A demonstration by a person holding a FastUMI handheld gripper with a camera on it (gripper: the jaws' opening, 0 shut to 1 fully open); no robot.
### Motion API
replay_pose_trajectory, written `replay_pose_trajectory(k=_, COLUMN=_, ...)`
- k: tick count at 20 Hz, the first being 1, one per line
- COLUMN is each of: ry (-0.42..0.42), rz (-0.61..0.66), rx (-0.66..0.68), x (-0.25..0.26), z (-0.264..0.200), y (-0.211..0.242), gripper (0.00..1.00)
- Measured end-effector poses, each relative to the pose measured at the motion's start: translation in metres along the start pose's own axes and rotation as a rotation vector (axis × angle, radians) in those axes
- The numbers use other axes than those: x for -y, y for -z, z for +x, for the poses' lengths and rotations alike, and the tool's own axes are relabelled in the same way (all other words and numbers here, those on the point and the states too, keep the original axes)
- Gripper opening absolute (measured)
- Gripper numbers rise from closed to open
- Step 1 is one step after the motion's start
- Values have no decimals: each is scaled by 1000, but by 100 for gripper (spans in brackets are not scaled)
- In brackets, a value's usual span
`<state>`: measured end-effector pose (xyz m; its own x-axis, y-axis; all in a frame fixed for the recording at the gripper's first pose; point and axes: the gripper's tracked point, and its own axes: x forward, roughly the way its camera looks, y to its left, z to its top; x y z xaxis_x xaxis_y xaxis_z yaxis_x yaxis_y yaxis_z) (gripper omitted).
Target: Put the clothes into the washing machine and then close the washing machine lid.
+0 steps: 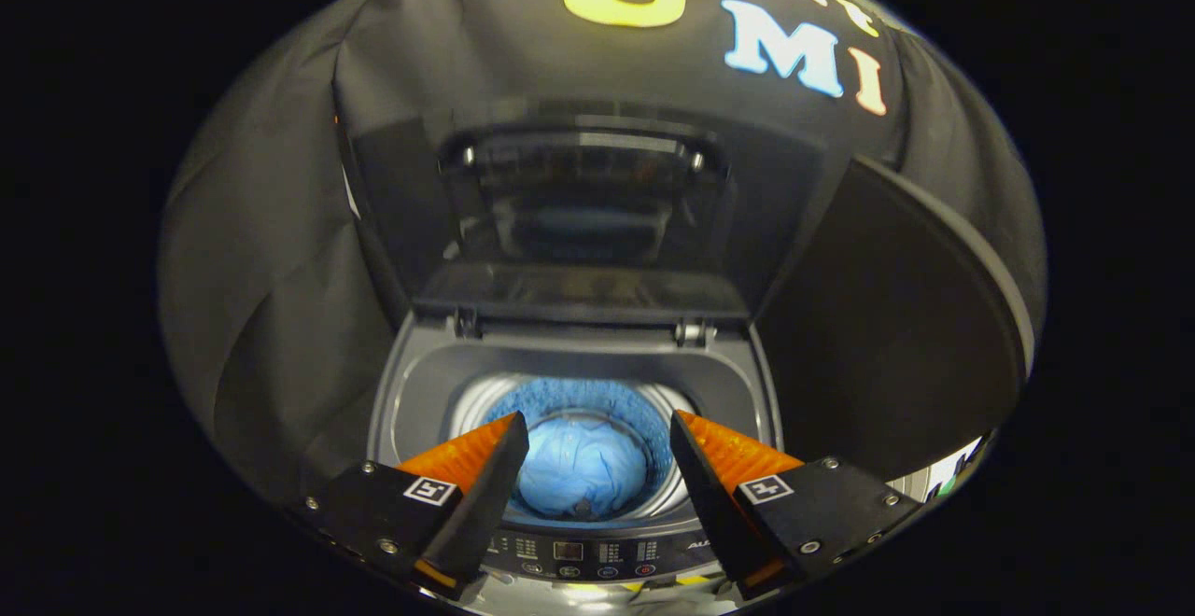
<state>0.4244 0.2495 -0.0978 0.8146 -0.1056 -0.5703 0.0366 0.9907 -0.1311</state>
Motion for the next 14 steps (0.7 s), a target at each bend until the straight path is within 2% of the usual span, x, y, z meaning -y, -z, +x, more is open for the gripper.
replay_pose_trajectory(k=3, ry=16, rz=26, rx=148, x=7, z=-32, y=-55, gripper=94)
replay_pose_trajectory(k=8, ry=69, rz=48, rx=314, x=30, z=-71, y=-138, gripper=94)
replay_pose_trajectory(k=11, ry=80, rz=49, rx=363, x=33, z=-77, y=-181, gripper=94)
replay_pose_trajectory(k=14, ry=89, rz=30, rx=348, x=33, z=-49, y=-209, gripper=94)
